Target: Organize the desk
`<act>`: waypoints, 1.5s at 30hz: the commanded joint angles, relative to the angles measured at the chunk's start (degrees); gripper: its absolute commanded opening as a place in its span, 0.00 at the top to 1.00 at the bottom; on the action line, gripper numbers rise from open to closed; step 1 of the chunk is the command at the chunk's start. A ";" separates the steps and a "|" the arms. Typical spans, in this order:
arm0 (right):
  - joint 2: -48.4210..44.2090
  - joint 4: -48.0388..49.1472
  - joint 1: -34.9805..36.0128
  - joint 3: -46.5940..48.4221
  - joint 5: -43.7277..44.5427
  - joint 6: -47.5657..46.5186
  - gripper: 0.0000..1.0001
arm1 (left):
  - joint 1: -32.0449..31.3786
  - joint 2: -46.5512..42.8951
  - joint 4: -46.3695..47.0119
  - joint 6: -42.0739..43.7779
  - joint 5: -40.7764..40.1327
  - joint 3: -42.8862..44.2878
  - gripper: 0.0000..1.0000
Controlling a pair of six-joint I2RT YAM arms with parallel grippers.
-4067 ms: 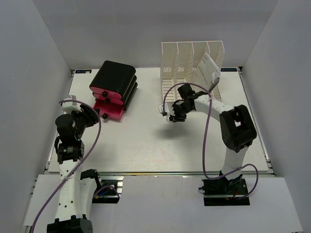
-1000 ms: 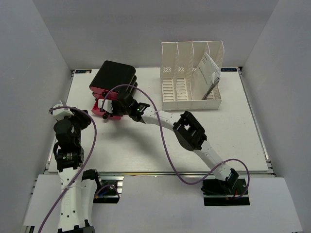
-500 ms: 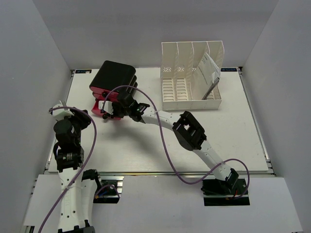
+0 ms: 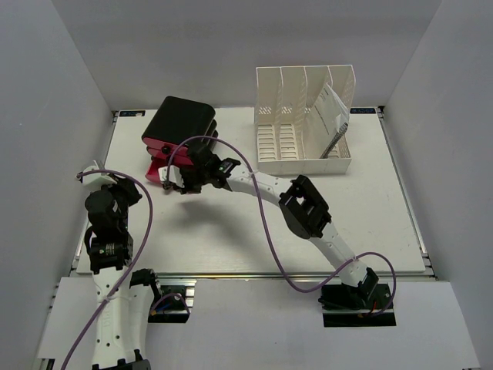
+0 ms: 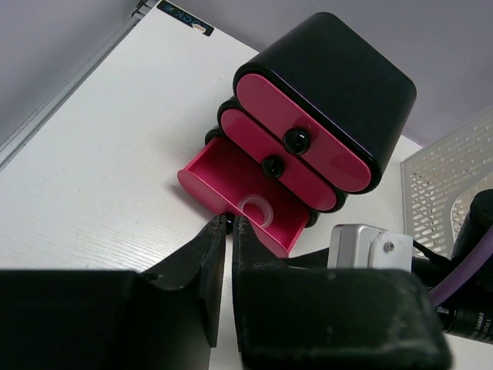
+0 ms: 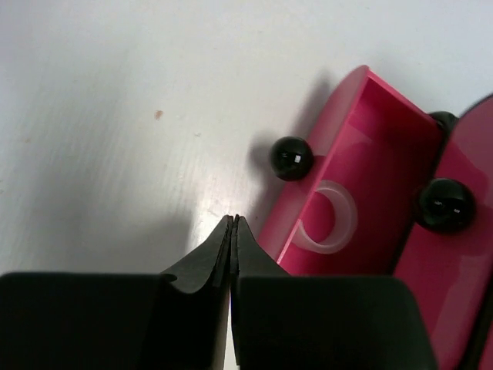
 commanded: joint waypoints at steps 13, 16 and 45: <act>3.62 12.29 0.24 -0.09 12.68 4.30 1.00 | 0.33 -0.60 -0.69 -0.11 -0.84 1.71 0.79; 3.36 12.55 0.15 -0.18 11.80 4.74 1.00 | 0.33 -0.60 -0.69 -0.11 -0.84 1.80 0.79; -0.07 5.88 0.68 1.15 4.50 4.12 1.00 | 0.33 -0.69 -0.69 -0.19 -0.93 1.80 0.79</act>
